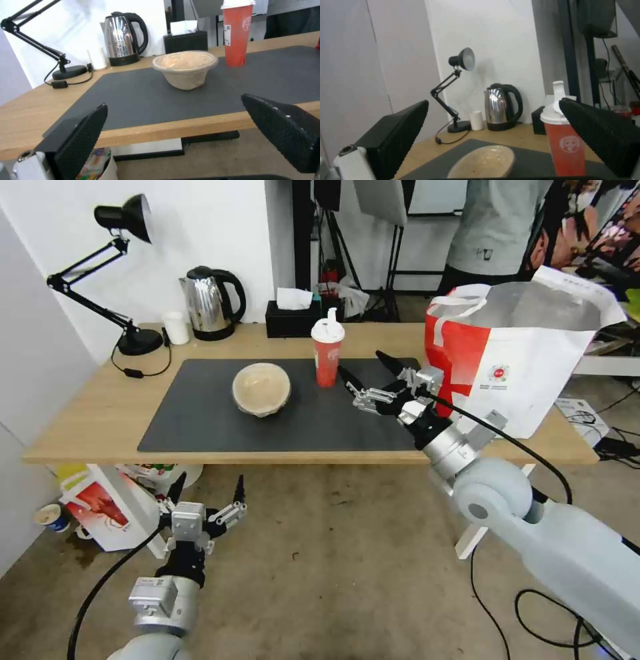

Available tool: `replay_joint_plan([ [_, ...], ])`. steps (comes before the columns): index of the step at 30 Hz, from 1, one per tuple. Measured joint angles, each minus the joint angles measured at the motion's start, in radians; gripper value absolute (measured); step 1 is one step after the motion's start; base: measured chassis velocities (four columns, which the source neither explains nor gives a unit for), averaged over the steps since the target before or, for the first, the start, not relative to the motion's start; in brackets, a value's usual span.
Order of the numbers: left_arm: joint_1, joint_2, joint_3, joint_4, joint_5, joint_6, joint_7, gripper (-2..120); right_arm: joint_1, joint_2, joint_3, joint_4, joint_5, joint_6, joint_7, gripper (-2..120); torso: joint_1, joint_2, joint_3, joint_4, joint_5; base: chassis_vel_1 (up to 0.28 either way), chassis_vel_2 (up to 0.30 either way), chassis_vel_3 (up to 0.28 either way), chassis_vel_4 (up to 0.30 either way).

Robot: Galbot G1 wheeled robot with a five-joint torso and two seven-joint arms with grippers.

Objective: Pick up the trash from the table and place it into the takeout bag.

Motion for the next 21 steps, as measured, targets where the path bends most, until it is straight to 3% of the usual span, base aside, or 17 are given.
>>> replay_joint_plan([
  [21,0.000,0.000,0.000,0.000,0.000,0.000,0.000,100,0.113,0.049,-0.073,-0.110,-0.011,-0.010,0.013,100,0.000,0.000,0.000,0.0000,0.0000,0.000,0.000,0.000,0.000],
])
